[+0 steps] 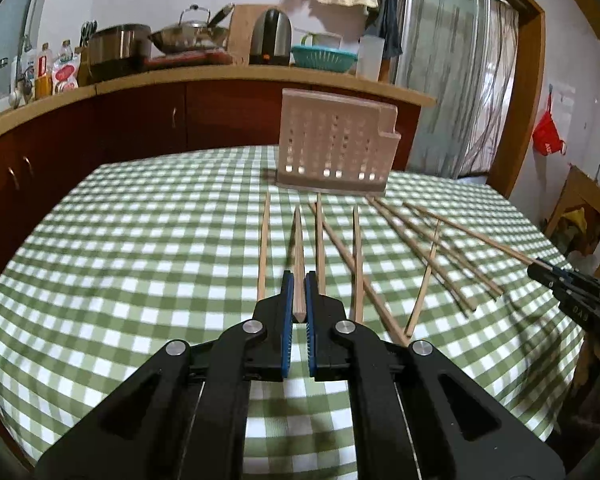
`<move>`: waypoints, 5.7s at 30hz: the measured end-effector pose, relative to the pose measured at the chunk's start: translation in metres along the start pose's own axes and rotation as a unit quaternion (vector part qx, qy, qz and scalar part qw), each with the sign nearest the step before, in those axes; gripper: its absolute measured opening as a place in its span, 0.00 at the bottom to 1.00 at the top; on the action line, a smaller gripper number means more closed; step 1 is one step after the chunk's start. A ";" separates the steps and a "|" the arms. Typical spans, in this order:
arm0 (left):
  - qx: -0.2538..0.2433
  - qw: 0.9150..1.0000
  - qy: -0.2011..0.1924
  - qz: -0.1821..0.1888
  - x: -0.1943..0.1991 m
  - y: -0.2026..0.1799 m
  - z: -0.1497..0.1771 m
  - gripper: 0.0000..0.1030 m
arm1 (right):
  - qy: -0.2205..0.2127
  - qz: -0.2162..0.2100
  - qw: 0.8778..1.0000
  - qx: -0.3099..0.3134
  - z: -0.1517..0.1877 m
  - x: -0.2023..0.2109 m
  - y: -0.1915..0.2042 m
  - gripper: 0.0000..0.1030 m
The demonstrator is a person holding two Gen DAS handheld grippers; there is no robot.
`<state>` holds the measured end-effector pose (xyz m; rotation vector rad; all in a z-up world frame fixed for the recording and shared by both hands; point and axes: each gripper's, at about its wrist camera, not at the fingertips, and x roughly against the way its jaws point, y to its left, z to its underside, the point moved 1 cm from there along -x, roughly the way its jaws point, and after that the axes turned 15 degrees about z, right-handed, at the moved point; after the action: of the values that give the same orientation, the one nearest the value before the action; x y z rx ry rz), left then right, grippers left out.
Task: Organize utensils
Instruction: 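Lift the chopsticks upright in both grippers off the cloth, then carry the chopsticks over the beige caddy and open both grippers to drop them, then lower the left gripper onto another chopstick while the right gripper grasps one too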
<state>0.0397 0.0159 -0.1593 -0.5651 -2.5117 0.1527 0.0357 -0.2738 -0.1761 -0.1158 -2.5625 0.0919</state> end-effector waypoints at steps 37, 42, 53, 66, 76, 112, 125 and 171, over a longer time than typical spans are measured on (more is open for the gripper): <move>-0.001 1.000 0.018 0.000 -0.006 -0.001 0.010 0.06 | 0.043 -0.014 0.999 0.001 0.036 -0.028 -0.009 0.15; -0.001 1.000 0.013 -0.001 -0.004 -0.001 0.010 0.06 | 0.023 -0.004 1.000 -0.003 0.029 -0.022 -0.009 0.07; -0.009 1.000 -0.027 0.003 0.017 -0.005 -0.013 0.06 | -0.043 -0.001 0.999 -0.010 -0.023 0.016 -0.009 0.07; -0.016 0.997 -0.072 0.022 0.037 -0.006 -0.061 0.06 | -0.079 -0.016 0.997 -0.018 -0.084 0.037 -0.005 0.07; -0.016 0.996 -0.079 0.035 0.015 0.011 -0.106 0.06 | -0.105 -0.015 0.994 -0.018 -0.128 0.011 0.001 0.07; -0.075 0.988 -0.122 0.065 -0.074 0.032 -0.280 0.06 | -0.156 -0.102 0.981 -0.055 -0.279 -0.080 0.040 0.07; -0.047 0.995 -0.070 0.061 -0.131 0.057 -0.253 0.38 | -0.090 -0.084 0.991 -0.059 -0.258 -0.136 0.048 0.12; 0.051 0.997 -0.030 -0.053 -0.011 0.047 -0.014 0.71 | 0.004 -0.010 1.000 -0.006 0.022 -0.034 -0.005 0.26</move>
<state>0.0725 0.0533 -0.1636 -0.3904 -2.5692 0.2591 0.0518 -0.2831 -0.2124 -0.0952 -2.5553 0.0694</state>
